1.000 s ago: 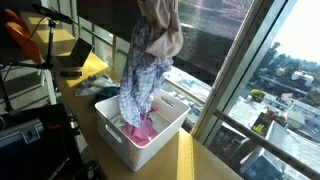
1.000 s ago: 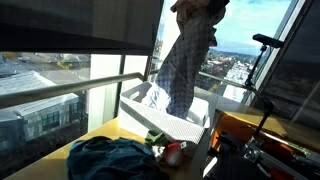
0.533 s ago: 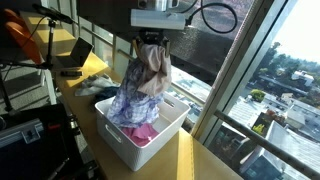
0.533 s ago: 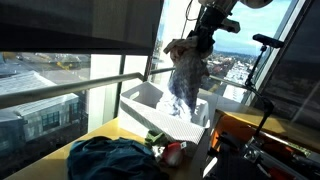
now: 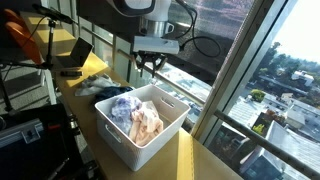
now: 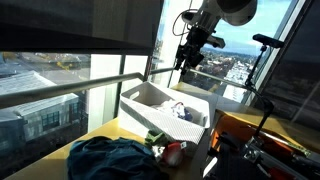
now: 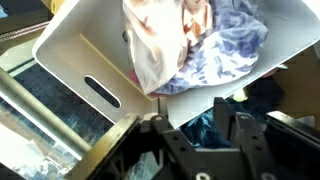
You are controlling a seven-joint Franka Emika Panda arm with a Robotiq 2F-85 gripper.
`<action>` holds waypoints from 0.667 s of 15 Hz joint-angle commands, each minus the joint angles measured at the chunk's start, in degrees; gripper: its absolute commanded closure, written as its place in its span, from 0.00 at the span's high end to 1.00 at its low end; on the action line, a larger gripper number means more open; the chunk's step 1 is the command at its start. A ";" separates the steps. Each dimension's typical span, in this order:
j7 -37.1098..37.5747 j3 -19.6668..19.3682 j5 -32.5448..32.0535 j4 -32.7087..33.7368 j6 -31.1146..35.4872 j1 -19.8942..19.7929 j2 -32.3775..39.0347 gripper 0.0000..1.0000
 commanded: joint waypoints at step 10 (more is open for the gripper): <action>2.81 11.75 -4.82 -4.68 9.41 6.22 9.63 1.00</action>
